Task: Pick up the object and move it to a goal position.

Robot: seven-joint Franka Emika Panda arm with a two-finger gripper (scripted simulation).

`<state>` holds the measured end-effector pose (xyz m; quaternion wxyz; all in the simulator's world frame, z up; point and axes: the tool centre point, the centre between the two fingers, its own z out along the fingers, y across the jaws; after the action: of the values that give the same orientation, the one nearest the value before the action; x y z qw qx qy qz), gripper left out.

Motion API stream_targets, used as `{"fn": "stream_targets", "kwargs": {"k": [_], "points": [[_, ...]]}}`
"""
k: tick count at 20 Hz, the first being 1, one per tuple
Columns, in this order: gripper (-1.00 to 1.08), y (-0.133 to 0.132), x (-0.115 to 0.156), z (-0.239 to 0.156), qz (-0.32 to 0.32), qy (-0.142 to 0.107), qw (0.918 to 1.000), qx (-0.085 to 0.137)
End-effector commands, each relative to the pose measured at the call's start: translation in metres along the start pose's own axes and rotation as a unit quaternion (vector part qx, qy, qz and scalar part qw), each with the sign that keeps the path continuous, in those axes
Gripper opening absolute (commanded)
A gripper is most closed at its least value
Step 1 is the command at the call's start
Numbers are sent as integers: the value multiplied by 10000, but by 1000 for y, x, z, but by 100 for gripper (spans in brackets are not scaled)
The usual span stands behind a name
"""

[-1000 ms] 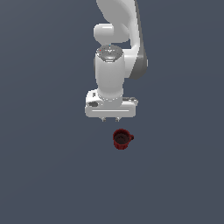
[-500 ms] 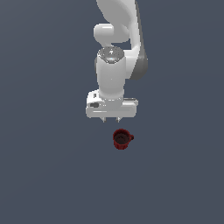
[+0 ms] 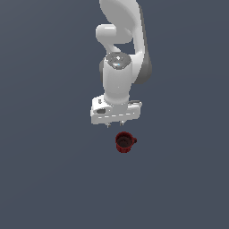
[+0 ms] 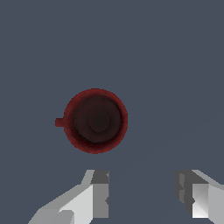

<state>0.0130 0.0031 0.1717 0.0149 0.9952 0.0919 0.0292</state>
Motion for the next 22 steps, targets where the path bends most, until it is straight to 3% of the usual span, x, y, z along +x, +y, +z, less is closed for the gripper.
{"fn": "stream_targets", "kwargs": {"k": [1, 6, 11, 15, 22], "points": [[28, -3, 0, 5, -331, 2, 9994, -31], [28, -12, 0, 17, -1170, 7, 9931, -103], [28, -22, 0, 29, -2052, 13, 9786, -166], [28, -30, 0, 39, -2750, 18, 9612, -208], [28, -45, -1, 54, -3857, 32, 9222, -261]]}}
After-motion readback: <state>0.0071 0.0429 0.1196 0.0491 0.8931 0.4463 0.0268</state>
